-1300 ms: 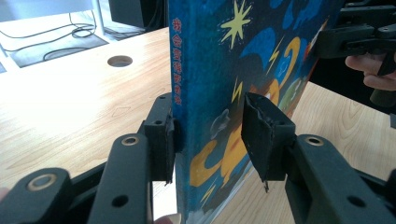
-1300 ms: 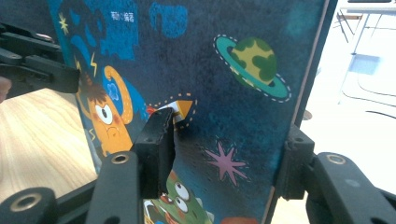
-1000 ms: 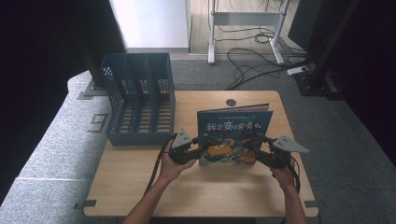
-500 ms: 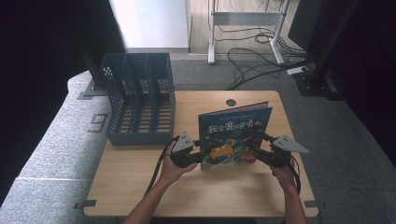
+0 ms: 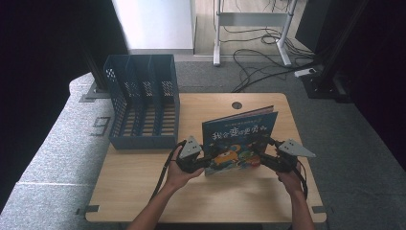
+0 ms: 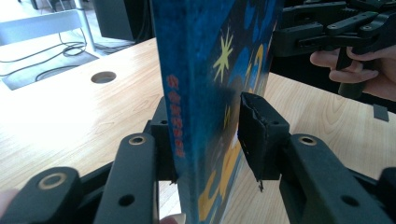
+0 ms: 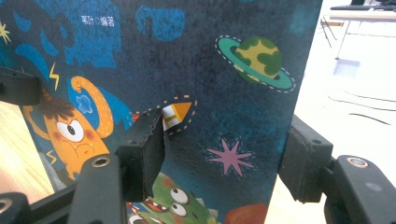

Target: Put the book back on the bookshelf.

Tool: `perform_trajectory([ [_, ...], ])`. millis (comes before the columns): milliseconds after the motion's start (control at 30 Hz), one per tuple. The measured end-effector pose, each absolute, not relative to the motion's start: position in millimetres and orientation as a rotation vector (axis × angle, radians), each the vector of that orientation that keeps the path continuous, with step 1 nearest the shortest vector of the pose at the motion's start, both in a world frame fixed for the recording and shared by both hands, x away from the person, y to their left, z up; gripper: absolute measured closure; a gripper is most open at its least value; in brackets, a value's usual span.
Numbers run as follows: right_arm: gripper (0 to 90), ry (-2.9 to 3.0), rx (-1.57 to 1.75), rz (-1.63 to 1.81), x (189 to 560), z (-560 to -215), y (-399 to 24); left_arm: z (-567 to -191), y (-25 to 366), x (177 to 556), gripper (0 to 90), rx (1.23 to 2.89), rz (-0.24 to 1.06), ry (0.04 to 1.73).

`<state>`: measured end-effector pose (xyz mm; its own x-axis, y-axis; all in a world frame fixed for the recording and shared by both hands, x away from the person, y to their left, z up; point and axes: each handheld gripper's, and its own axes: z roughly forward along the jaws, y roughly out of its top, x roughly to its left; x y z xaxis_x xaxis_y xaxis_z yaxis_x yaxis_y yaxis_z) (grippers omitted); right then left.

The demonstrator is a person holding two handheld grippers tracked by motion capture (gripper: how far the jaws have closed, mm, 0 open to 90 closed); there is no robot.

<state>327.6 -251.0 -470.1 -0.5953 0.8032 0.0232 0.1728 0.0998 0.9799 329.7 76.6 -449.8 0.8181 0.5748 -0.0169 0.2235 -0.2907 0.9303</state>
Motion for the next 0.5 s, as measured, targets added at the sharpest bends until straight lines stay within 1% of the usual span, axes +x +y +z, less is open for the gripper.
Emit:
perform_trajectory([
  [33,37.7,1.851,0.948,1.532,328,-470,-250,-449,77,329,62.2,1.865,0.378,0.598],
  [100,36.5,1.874,0.924,1.531,328,-470,-241,-446,81,327,62.2,1.864,0.387,0.599],
  [333,36.4,1.888,0.909,1.546,330,-469,-232,-445,89,324,64.4,1.863,0.372,0.602],
  [500,36.3,1.903,0.893,1.557,331,-469,-226,-444,92,323,63.0,1.847,0.362,0.616],
])
